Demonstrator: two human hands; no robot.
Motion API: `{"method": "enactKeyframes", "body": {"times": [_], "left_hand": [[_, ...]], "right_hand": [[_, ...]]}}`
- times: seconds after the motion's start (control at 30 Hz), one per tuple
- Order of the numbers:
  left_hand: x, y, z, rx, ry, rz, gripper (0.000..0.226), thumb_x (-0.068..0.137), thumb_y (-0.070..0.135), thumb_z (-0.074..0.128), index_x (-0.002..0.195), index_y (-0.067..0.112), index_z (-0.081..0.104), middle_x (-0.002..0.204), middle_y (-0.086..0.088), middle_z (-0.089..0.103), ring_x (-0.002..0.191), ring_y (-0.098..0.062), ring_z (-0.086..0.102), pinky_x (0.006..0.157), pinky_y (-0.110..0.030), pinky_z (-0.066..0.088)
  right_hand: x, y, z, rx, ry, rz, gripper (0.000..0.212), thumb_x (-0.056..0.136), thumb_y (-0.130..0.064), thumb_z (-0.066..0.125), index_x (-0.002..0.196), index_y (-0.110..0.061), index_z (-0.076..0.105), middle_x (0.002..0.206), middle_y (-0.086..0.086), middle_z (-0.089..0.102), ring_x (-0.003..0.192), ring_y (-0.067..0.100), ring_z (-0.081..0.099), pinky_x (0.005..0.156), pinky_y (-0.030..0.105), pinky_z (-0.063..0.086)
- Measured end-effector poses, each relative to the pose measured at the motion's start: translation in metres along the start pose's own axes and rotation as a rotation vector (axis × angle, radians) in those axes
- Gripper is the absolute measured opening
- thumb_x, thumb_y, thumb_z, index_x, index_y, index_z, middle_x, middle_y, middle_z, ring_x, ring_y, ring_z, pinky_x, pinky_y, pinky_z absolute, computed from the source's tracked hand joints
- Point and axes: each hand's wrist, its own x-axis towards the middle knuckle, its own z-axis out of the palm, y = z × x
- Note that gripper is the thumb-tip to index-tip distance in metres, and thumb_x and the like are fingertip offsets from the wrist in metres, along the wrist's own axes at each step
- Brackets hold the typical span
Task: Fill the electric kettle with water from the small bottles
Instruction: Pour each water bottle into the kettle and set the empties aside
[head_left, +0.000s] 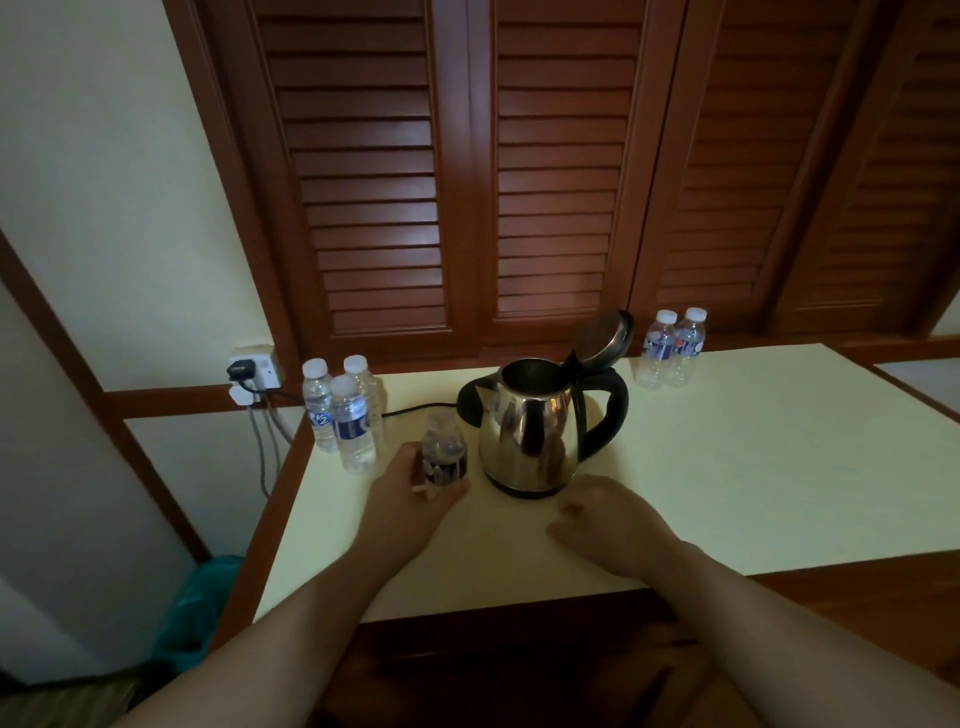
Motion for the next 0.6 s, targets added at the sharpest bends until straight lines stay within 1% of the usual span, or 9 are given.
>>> {"method": "enactKeyframes", "body": {"times": [0.03, 0.1, 0.17, 0.23, 0.33, 0.4, 0.5, 0.57, 0.6], "left_hand": [[0.005, 0.005, -0.003, 0.010, 0.003, 0.020, 0.043, 0.082, 0.036, 0.086, 0.115, 0.036, 0.058, 0.103, 0.024, 0.068, 0.094, 0.009, 0.064, 0.075, -0.013, 0.047], [0.016, 0.015, -0.010, 0.023, 0.008, 0.054, 0.043, 0.082, 0.038, 0.086, 0.115, 0.039, 0.059, 0.104, 0.023, 0.069, 0.093, 0.009, 0.065, 0.076, -0.014, 0.048], [0.026, 0.025, -0.018, 0.038, 0.009, 0.089, 0.043, 0.081, 0.041, 0.086, 0.117, 0.039, 0.061, 0.104, 0.022, 0.071, 0.093, 0.008, 0.066, 0.077, -0.016, 0.050], [0.037, 0.034, -0.022, 0.056, 0.018, 0.126, 0.044, 0.081, 0.043, 0.086, 0.118, 0.038, 0.063, 0.102, 0.018, 0.072, 0.092, 0.004, 0.066, 0.078, -0.021, 0.052], [0.051, 0.049, -0.026, 0.097, 0.019, 0.160, 0.047, 0.080, 0.041, 0.087, 0.121, 0.034, 0.065, 0.096, 0.020, 0.069, 0.088, -0.001, 0.064, 0.076, -0.024, 0.050], [0.059, 0.058, -0.027, 0.148, 0.001, 0.186, 0.050, 0.079, 0.039, 0.089, 0.123, 0.029, 0.067, 0.093, 0.022, 0.066, 0.084, 0.000, 0.061, 0.071, -0.020, 0.047], [0.070, 0.064, -0.028, 0.230, -0.031, 0.222, 0.049, 0.078, 0.038, 0.090, 0.121, 0.029, 0.068, 0.086, 0.023, 0.064, 0.077, 0.001, 0.060, 0.063, -0.011, 0.042], [0.075, 0.065, -0.028, 0.274, -0.050, 0.236, 0.052, 0.077, 0.041, 0.090, 0.123, 0.028, 0.068, 0.087, 0.023, 0.063, 0.080, -0.003, 0.061, 0.068, -0.013, 0.043], [0.078, 0.065, -0.029, 0.297, -0.063, 0.243, 0.056, 0.077, 0.044, 0.089, 0.126, 0.027, 0.068, 0.094, 0.020, 0.065, 0.086, -0.008, 0.062, 0.074, -0.019, 0.047]], "right_hand": [[0.001, 0.009, 0.001, -0.034, -0.001, 0.015, 0.046, 0.087, -0.064, 0.045, 0.093, -0.026, 0.071, 0.102, -0.010, 0.060, 0.100, 0.013, 0.058, 0.088, 0.033, 0.051], [0.005, 0.023, 0.001, -0.107, -0.020, 0.040, 0.059, 0.089, -0.068, 0.034, 0.106, -0.026, 0.072, 0.109, -0.005, 0.063, 0.110, 0.017, 0.056, 0.097, 0.034, 0.047], [0.008, 0.030, -0.001, -0.127, -0.019, 0.069, 0.061, 0.095, -0.064, 0.039, 0.128, -0.022, 0.068, 0.129, -0.001, 0.062, 0.125, 0.020, 0.051, 0.108, 0.033, 0.041], [0.012, 0.036, 0.003, -0.063, 0.021, 0.105, 0.061, 0.097, -0.061, 0.049, 0.141, -0.020, 0.060, 0.146, 0.002, 0.052, 0.138, 0.021, 0.042, 0.114, 0.034, 0.036], [0.011, 0.041, 0.013, 0.016, 0.026, 0.140, 0.076, 0.095, -0.068, 0.047, 0.156, -0.023, 0.042, 0.166, 0.002, 0.032, 0.153, 0.022, 0.025, 0.124, 0.037, 0.026], [0.011, 0.044, 0.020, 0.015, 0.014, 0.141, 0.080, 0.096, -0.072, 0.039, 0.162, -0.026, 0.030, 0.172, 0.001, 0.018, 0.158, 0.021, 0.013, 0.128, 0.038, 0.014], [0.013, 0.048, 0.023, -0.030, -0.016, 0.133, 0.083, 0.097, -0.076, 0.027, 0.166, -0.031, 0.014, 0.175, 0.001, 0.001, 0.160, 0.020, -0.004, 0.130, 0.045, -0.001], [0.015, 0.049, 0.024, -0.052, -0.043, 0.138, 0.084, 0.096, -0.078, 0.023, 0.166, -0.033, 0.010, 0.175, 0.001, -0.002, 0.160, 0.019, -0.006, 0.129, 0.047, -0.002], [0.016, 0.049, 0.025, -0.060, -0.046, 0.141, 0.085, 0.095, -0.078, 0.021, 0.166, -0.033, 0.009, 0.175, 0.001, -0.002, 0.160, 0.019, -0.006, 0.129, 0.047, -0.002]]}}
